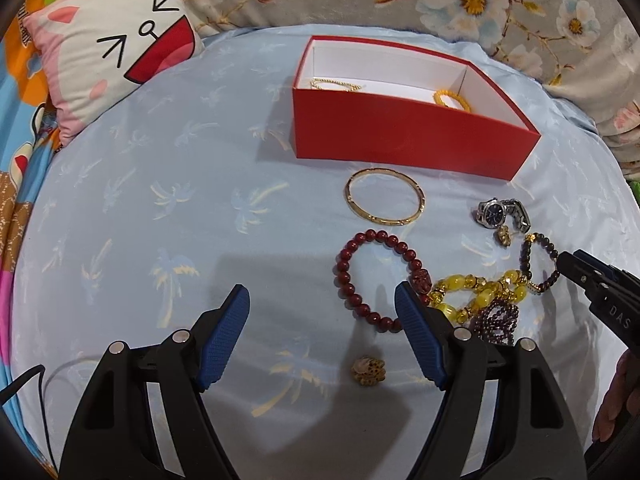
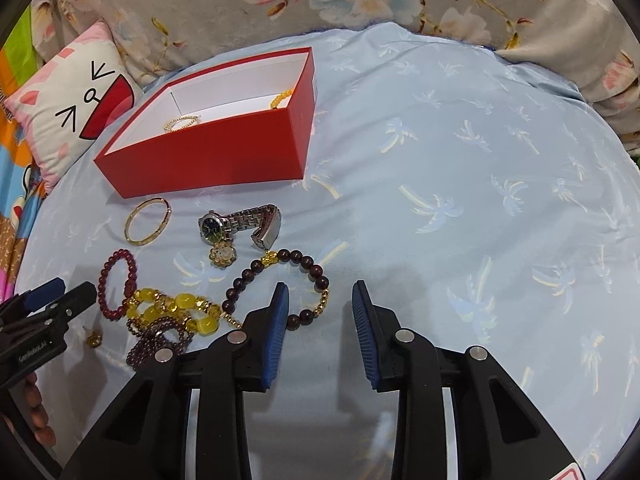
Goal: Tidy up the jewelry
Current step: 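Withdraw both open tools from the box back to the jewelry, then grasp the dark bead bracelet with the right tool while the left tool grasps the red bead bracelet, then carry both bracelets into the red box and open both tools, then withdraw both open tools from the box back to the jewelry, then grasp the garnet cluster bracelet with the left tool while the right tool grasps the chunky yellow bracelet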
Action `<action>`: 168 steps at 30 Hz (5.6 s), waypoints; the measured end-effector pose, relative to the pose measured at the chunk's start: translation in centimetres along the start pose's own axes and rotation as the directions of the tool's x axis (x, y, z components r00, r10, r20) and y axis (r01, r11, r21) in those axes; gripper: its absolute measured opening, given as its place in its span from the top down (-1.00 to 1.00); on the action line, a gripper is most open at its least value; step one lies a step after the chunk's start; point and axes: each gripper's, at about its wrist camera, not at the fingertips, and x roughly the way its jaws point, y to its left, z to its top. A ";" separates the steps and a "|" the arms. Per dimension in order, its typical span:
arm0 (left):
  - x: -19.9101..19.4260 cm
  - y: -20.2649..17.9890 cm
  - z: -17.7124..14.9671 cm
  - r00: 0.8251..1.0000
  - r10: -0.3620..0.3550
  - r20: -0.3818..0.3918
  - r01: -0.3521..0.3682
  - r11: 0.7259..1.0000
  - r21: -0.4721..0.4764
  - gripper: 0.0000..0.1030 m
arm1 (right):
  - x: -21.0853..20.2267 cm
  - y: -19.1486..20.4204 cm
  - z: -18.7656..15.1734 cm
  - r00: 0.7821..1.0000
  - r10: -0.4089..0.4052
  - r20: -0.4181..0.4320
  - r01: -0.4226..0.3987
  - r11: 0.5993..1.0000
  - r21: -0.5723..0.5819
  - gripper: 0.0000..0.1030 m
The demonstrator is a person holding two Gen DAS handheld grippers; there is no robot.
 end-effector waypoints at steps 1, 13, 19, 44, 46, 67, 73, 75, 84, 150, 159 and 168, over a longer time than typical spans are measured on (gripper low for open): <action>0.3 -0.2 0.1 1.000 0.001 -0.006 -0.001 1.000 0.000 -0.38 | 0.3 0.1 0.0 1.000 0.000 -0.004 0.000 1.000 -0.002 0.46; 2.2 -0.6 0.7 1.000 0.021 0.006 -0.021 1.000 0.015 -0.14 | 1.8 0.7 0.8 1.000 -0.023 0.004 0.023 0.999 -0.031 0.69; 2.1 -0.8 0.7 1.000 0.005 0.031 -0.006 0.999 0.037 0.25 | 1.7 0.6 0.6 1.000 -0.014 0.006 0.014 0.999 -0.035 0.81; -3.6 -1.1 2.2 0.977 -0.195 0.090 0.196 0.981 0.005 0.85 | -5.3 1.2 2.0 0.989 0.091 0.116 -0.090 0.996 -0.011 0.85; -4.4 -1.2 2.5 0.974 -0.199 0.107 0.199 0.980 0.011 0.85 | -5.9 1.4 2.3 0.987 0.094 0.133 -0.093 0.996 -0.017 0.85; -5.7 -2.3 15.5 0.938 -0.208 0.278 0.196 0.978 0.071 0.85 | -6.7 4.1 13.9 0.940 0.200 0.278 -0.186 0.980 -0.076 0.85; -1.6 -2.7 18.3 0.947 -0.210 0.244 0.200 0.978 0.066 0.85 | -2.5 5.1 16.6 0.941 0.246 0.233 -0.243 0.969 -0.044 0.85; -0.5 -2.8 18.6 0.951 -0.206 0.230 0.197 0.979 0.061 0.85 | -0.9 5.2 17.0 0.941 0.264 0.209 -0.264 0.964 -0.027 0.85; 4.0 -2.8 18.0 0.972 -0.166 0.165 0.159 0.986 0.056 0.85 | 4.9 6.2 16.4 0.964 0.248 0.095 -0.246 0.969 -0.027 0.85; -1.6 -6.8 -3.3 0.961 -0.270 -0.060 0.275 0.955 0.110 0.03 | -4.8 0.6 -2.5 0.993 0.111 0.041 -0.110 0.994 -0.020 0.27; -0.7 -6.6 -3.3 0.951 -0.301 -0.072 0.307 0.947 0.095 0.82 | -3.9 1.1 -3.0 0.990 0.138 0.013 -0.138 0.990 -0.026 0.27; -2.3 -5.1 -2.6 0.954 -0.297 -0.035 0.299 0.950 0.091 0.87 | -2.6 3.0 -2.5 0.984 0.178 0.004 -0.178 0.981 -0.072 0.28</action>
